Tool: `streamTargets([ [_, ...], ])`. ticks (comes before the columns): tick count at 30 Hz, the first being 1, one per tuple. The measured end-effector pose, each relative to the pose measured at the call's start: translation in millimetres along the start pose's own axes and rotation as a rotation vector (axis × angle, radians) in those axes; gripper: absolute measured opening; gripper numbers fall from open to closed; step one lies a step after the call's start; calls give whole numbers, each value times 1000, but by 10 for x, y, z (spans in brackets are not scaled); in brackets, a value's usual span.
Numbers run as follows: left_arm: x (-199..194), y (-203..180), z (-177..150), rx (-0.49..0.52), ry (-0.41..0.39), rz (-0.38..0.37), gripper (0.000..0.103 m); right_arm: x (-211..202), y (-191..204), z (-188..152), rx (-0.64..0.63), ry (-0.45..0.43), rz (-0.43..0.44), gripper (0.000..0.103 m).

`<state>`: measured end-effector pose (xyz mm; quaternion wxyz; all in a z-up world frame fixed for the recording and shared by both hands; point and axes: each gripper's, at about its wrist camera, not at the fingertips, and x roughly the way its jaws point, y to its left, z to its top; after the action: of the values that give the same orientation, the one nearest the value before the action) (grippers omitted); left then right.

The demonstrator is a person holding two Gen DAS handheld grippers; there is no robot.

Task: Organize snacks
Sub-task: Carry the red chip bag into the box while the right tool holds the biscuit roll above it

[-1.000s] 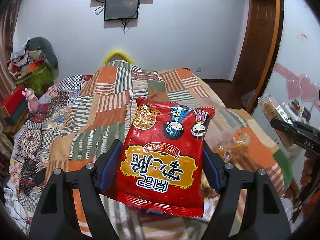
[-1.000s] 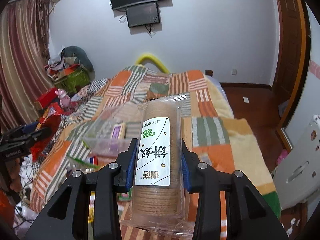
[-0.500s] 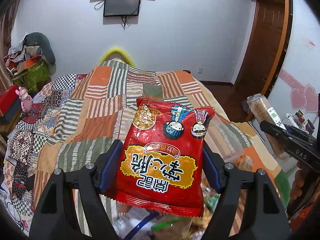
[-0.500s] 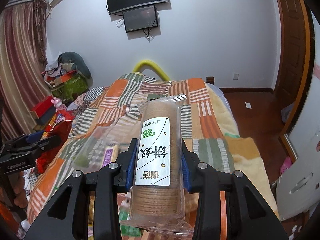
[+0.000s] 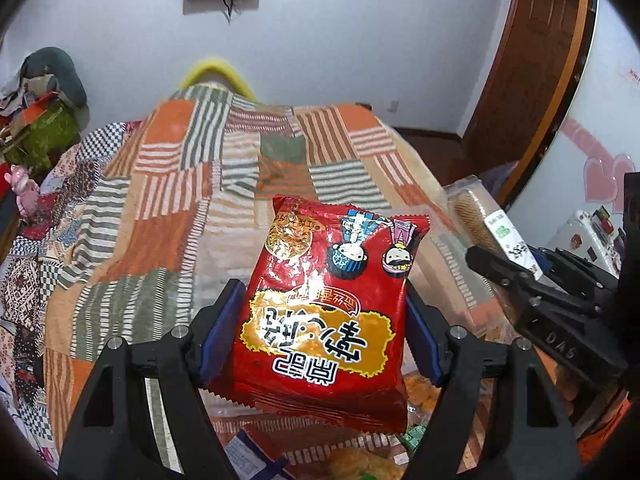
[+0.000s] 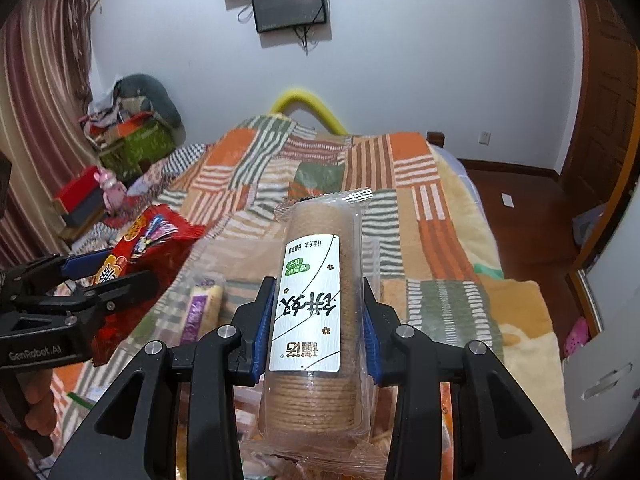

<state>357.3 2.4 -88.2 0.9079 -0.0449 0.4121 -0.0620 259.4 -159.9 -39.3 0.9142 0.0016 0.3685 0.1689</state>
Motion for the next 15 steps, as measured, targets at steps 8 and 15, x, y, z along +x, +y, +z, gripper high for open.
streamTargets([
  [8,252,-64,28,3,34,31,75,277,31,-3,-27,70,0,34],
  [15,376,-63,20,12,69,31,75,367,-11,-33,-17,99,-3,34],
])
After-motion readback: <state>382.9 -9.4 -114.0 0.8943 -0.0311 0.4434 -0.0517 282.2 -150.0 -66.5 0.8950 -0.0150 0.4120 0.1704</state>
